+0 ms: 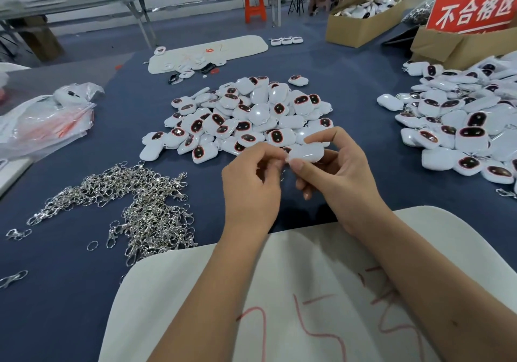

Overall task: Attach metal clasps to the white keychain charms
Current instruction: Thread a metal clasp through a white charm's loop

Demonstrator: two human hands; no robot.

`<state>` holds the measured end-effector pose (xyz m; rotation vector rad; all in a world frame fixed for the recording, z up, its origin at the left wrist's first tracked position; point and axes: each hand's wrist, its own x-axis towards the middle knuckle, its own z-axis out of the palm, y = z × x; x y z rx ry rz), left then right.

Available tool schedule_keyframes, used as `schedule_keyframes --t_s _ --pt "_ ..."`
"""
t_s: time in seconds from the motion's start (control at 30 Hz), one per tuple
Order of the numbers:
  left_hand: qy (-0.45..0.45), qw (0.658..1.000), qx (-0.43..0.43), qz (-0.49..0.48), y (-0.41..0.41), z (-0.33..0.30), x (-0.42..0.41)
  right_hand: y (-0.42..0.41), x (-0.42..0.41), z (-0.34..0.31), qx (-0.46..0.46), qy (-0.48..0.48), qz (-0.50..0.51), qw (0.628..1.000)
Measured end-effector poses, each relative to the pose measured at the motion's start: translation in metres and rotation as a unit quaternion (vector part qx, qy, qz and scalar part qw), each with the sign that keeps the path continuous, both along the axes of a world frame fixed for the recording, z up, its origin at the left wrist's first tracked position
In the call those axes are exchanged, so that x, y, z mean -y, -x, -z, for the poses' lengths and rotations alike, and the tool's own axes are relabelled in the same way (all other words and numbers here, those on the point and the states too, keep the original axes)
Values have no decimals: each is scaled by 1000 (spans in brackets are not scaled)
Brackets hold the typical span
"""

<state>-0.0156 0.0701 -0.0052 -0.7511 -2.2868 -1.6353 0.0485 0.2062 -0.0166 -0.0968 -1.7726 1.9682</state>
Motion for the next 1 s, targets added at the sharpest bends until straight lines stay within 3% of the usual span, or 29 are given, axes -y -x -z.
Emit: schedule_keyframes --t_s 0.03,0.1,0.17,0.27,0.37,0.5,0.6,0.8,1.0 --pt "-59 995 79 7 -2 -1 -2 0 -1 -1 2 14 -5 1000" --pt "-170 953 244 49 -7 -3 -6 -1 -3 -3 4 37 -10 999" --pt "-217 909 341 99 -9 -5 -7 -2 -3 -5 -1 64 -12 998" --pt "-239 885 377 131 -9 -7 -5 -2 -2 -8 -5 93 -19 995" --pt "-258 882 376 121 -9 -9 -4 -1 -1 -6 3 81 -20 996" --pt "-274 890 351 101 -9 -7 -4 0 0 -6 6 75 -10 997" --pt "-248 923 285 73 -6 -6 -5 -1 -1 -6 1 75 -6 997" --pt "-105 990 93 18 2 -2 -2 -1 -1 -4 3 73 -4 997" --pt "60 995 -79 23 5 0 4 -2 -2 -2 4 33 -5 999"
